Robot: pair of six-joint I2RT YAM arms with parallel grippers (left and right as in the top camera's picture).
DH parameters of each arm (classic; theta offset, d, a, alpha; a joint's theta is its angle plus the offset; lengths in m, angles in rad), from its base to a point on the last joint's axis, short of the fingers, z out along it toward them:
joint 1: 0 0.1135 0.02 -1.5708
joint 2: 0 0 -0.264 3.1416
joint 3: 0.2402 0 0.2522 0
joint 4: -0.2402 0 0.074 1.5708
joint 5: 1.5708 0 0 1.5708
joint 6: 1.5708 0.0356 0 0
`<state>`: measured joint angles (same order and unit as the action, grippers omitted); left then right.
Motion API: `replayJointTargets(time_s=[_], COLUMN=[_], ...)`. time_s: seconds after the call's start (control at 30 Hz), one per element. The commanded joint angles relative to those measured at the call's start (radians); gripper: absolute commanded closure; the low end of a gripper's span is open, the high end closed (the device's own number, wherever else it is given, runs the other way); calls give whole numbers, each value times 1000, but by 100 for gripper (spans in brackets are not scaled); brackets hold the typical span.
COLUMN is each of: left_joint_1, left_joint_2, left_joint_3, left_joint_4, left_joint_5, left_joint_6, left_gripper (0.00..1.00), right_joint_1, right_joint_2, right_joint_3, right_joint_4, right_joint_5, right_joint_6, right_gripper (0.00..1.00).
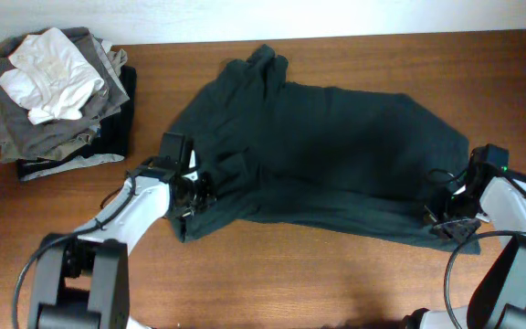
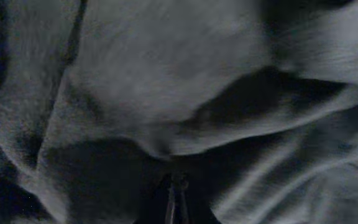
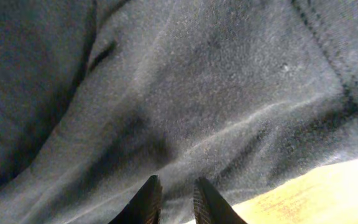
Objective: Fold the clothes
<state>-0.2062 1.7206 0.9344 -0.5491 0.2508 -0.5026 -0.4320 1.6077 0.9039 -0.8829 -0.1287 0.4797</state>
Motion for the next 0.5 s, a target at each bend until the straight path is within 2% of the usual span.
replayJointTargets(time_s=[0.0,0.1,0.27,0.47], left_joint_1=[21,64,144,167], left_joint_2=[60,63,64,64], left_joint_3=[5,5,0,0], left_joint_4=[-16,-58,-111,-138], left_joint_5=[16,-43,-83,-117], left_joint_6=[29,26,29,29], left_gripper=[99,99,99,99], right_joint_1=[6,6,6,6], right_joint_2=[3,9,42,109], right_joint_3=[-26,-35,-65,-76], right_joint_4=[23,27,58,72], right_joint_5=[10,45,55,55], right_joint_6=[34,73,106,148], right_gripper=[79,79,91,96])
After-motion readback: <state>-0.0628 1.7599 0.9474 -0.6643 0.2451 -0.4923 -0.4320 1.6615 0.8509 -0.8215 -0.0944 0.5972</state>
